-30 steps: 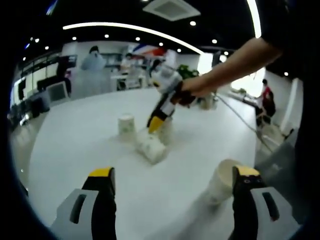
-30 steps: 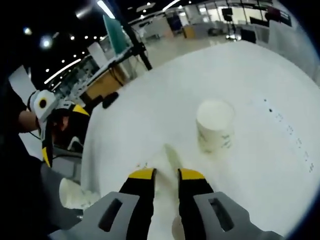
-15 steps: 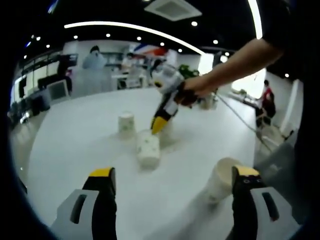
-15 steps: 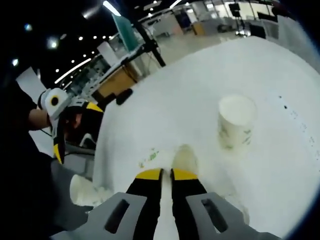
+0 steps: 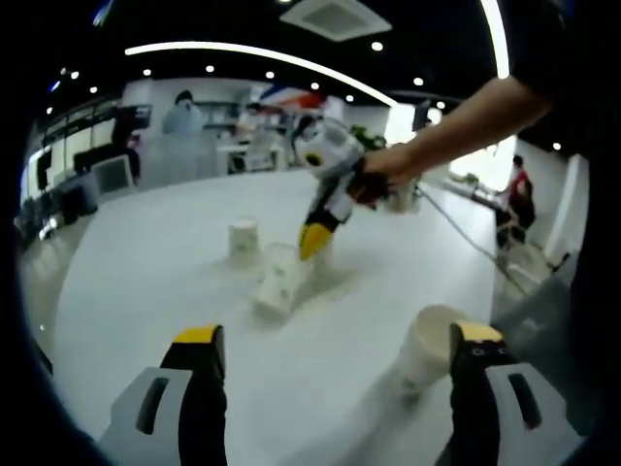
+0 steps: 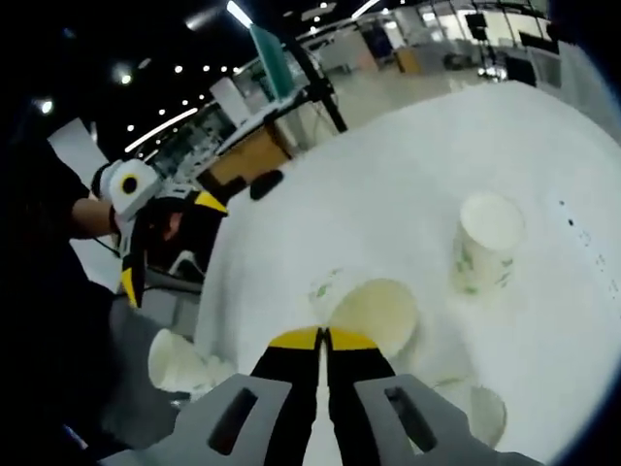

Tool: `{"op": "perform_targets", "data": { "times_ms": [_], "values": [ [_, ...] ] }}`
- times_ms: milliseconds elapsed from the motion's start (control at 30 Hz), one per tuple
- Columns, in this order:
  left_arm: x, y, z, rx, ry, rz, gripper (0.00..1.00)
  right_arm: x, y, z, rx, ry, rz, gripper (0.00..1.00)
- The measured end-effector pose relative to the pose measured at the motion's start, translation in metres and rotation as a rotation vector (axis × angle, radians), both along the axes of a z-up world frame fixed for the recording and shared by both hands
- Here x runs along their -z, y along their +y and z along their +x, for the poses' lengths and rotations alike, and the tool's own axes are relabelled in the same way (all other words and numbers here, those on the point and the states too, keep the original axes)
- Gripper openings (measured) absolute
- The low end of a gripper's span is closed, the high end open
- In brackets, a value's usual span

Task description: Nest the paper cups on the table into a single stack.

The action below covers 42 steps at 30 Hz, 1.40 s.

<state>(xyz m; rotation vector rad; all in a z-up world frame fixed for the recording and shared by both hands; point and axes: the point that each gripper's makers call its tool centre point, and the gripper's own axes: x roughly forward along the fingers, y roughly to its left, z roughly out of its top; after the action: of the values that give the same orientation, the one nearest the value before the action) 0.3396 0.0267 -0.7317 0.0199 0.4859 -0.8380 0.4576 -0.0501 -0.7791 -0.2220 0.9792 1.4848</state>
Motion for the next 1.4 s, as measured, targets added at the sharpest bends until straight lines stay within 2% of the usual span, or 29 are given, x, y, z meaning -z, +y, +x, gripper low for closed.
{"op": "perform_targets", "data": {
  "times_ms": [267,500,567,733,967,1400],
  "values": [
    [-0.003,0.001,-0.002,-0.006,-0.006,-0.001,0.96,-0.007,-0.004,0.003,0.016,-0.038,-0.005,0.00],
    [-0.002,0.001,-0.005,-0.003,-0.008,0.008,0.96,-0.018,-0.006,-0.001,0.021,-0.069,-0.005,0.00],
    [0.001,0.002,-0.008,0.008,-0.001,0.031,0.96,-0.021,-0.007,-0.003,0.021,-0.078,-0.011,0.00],
    [-0.003,0.002,-0.007,0.007,-0.015,0.030,0.96,-0.030,-0.010,-0.007,0.022,-0.096,-0.012,0.00],
    [-0.010,-0.002,-0.005,0.023,-0.036,0.042,0.97,-0.047,-0.017,-0.014,0.037,-0.123,-0.010,0.00],
    [-0.023,-0.008,-0.005,0.050,-0.065,0.041,0.97,-0.093,-0.033,-0.026,0.117,-0.152,0.048,0.00]
  ]
}}
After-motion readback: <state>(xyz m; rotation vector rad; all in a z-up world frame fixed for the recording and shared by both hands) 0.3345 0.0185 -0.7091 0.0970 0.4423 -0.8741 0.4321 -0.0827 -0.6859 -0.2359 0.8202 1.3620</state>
